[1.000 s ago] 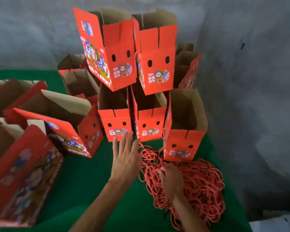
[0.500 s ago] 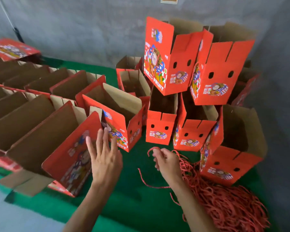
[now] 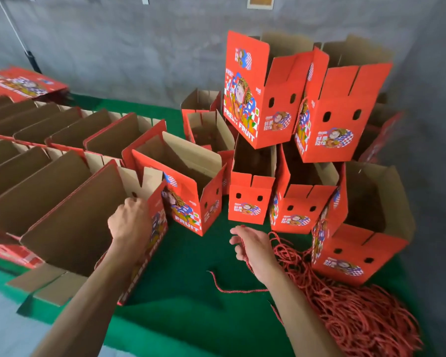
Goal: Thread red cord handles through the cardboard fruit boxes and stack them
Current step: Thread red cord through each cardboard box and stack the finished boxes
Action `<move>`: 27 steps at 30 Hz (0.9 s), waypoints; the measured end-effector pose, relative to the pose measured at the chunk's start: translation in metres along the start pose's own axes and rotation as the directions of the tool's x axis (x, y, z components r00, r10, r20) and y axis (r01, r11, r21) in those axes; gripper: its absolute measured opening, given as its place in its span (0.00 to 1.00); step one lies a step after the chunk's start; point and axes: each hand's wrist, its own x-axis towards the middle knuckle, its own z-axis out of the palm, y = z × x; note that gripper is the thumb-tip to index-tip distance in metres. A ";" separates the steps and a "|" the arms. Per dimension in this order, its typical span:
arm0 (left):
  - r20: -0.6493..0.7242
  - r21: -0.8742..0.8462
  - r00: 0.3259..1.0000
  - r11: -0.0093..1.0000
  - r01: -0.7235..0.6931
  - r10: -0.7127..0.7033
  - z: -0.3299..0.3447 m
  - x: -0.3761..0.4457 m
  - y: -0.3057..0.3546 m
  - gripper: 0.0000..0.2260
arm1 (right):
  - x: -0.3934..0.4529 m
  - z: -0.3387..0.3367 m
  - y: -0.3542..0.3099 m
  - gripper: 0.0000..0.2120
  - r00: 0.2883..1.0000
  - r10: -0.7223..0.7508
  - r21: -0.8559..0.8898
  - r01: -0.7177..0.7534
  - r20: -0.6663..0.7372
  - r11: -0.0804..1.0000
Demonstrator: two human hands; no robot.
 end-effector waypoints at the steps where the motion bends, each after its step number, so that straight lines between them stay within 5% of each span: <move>1: 0.021 0.011 0.999 0.999 -0.032 0.032 -0.002 -0.001 0.003 0.11 | 0.000 -0.002 0.000 0.07 1.000 -0.005 -0.010 0.005 0.002 1.000; 8: 0.189 -0.088 0.938 0.956 -0.279 0.291 -0.012 -0.027 0.046 0.15 | -0.003 -0.023 0.013 0.12 0.985 -0.052 -0.137 0.029 -0.165 0.990; 12: 0.362 -0.252 0.832 0.903 -0.347 0.421 -0.005 -0.040 0.071 0.18 | -0.010 -0.035 0.024 0.12 0.982 0.006 -0.088 -0.022 -0.186 0.996; 20: 0.497 -0.548 0.674 0.800 -0.245 0.546 0.006 -0.058 0.121 0.14 | -0.028 -0.053 0.023 0.10 0.984 0.057 0.020 -0.054 -0.169 0.998; 24: 0.589 -0.664 0.591 0.747 -0.036 0.552 0.004 -0.067 0.134 0.06 | -0.033 -0.063 0.025 0.09 0.972 0.045 -0.066 -0.061 -0.231 0.996; 27: 0.692 -0.675 0.478 0.719 0.164 0.541 0.009 -0.072 0.136 0.11 | -0.038 -0.072 0.032 0.09 0.978 0.068 -0.038 -0.077 -0.196 0.996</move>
